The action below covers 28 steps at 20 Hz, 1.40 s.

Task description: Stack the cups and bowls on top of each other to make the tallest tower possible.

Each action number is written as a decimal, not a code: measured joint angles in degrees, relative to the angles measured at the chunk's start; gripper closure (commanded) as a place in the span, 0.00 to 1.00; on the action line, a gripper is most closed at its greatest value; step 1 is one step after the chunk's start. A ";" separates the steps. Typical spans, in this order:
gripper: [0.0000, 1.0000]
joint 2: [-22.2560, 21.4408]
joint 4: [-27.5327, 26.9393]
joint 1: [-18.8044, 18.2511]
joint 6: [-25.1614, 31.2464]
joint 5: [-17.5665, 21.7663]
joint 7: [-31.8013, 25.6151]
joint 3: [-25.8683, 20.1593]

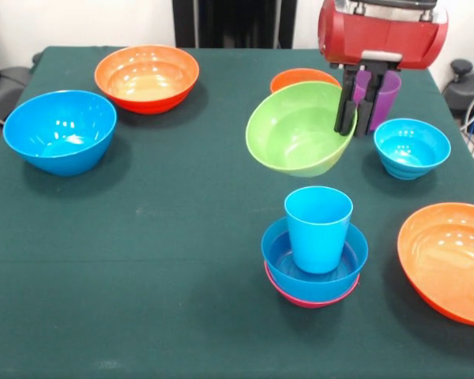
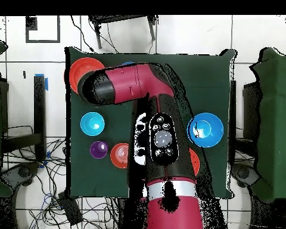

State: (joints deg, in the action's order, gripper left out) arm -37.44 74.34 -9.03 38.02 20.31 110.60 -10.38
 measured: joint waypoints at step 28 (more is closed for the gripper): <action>1.00 1.41 -0.36 0.25 0.00 0.00 0.00 0.19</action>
State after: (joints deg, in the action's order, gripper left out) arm -36.03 73.97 -8.79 38.02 20.31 110.60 -10.19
